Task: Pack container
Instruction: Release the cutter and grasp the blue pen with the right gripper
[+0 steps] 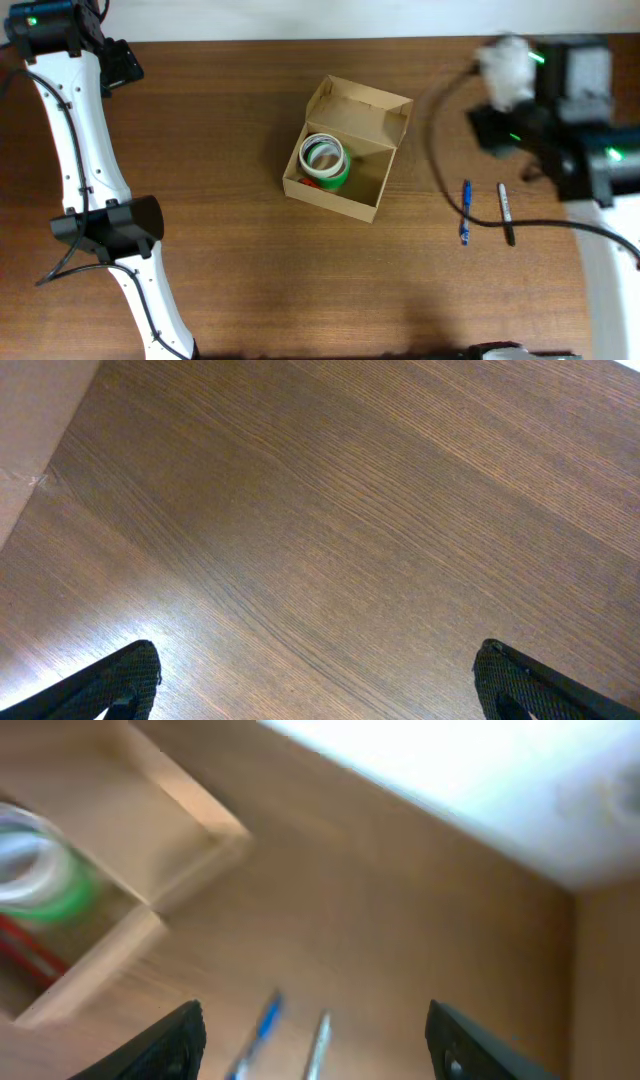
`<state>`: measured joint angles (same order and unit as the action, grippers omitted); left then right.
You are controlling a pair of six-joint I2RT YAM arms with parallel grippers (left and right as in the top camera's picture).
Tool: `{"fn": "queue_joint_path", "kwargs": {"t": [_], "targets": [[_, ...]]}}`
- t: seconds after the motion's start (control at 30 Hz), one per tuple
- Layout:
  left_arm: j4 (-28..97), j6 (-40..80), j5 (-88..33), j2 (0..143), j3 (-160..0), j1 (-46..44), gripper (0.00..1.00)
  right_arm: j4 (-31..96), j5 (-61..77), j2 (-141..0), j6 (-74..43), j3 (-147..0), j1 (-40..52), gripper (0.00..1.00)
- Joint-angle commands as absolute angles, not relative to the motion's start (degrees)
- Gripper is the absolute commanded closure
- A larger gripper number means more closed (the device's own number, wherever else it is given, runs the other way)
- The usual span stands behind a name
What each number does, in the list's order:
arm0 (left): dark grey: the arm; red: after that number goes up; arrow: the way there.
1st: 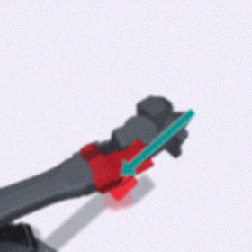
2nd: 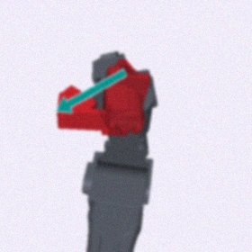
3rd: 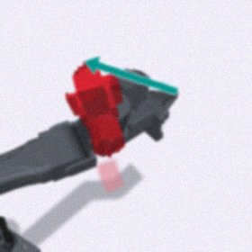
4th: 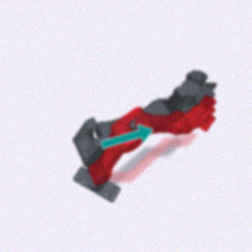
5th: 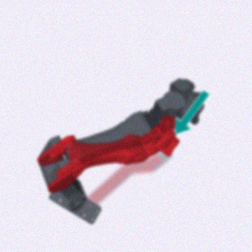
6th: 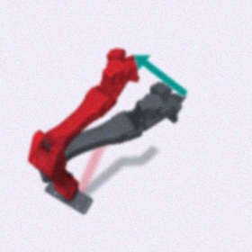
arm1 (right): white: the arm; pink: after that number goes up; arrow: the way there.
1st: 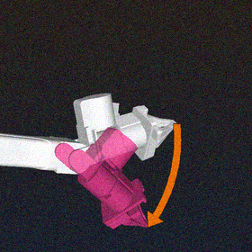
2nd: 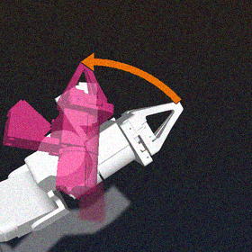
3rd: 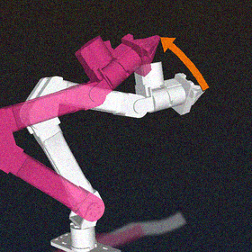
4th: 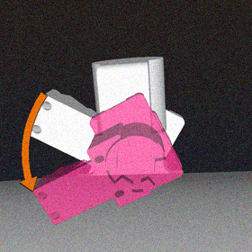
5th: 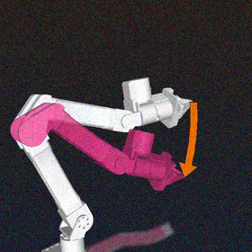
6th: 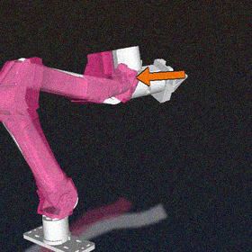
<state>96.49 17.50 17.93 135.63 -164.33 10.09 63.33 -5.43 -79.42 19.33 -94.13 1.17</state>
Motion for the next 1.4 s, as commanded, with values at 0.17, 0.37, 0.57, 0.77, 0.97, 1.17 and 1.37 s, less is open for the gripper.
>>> {"fn": "queue_joint_path", "kwargs": {"t": [0.17,0.37,0.57,0.77,0.97,1.17,1.37], "targets": [[96.66,16.84,17.72,133.43,-164.13,10.28,0.00,59.35,2.61,-83.55,1.96,-73.49,-9.96,0.33],[96.66,16.84,17.72,133.43,-164.13,10.28,0.00,55.16,2.76,-88.51,-4.05,-65.60,-10.11,0.33],[96.66,16.84,17.72,133.43,-164.13,10.28,0.00,52.31,5.15,-97.34,-7.09,-65.06,-10.09,0.33],[96.66,16.84,17.72,133.43,-164.13,10.28,0.00,49.19,7.11,-105.41,-9.96,-65.06,-10.04,0.39],[96.66,16.84,17.72,133.43,-164.13,10.28,0.00,47.64,6.90,-109.08,-9.96,-65.04,-10.04,0.47],[96.66,16.84,17.74,133.43,-164.13,10.28,0.00,47.53,6.28,-111.79,-9.98,-65.04,-10.04,0.73],[96.66,16.84,17.74,133.43,-164.13,10.28,0.00,47.48,5.15,-112.01,-9.91,-65.10,-10.04,0.96]]}}
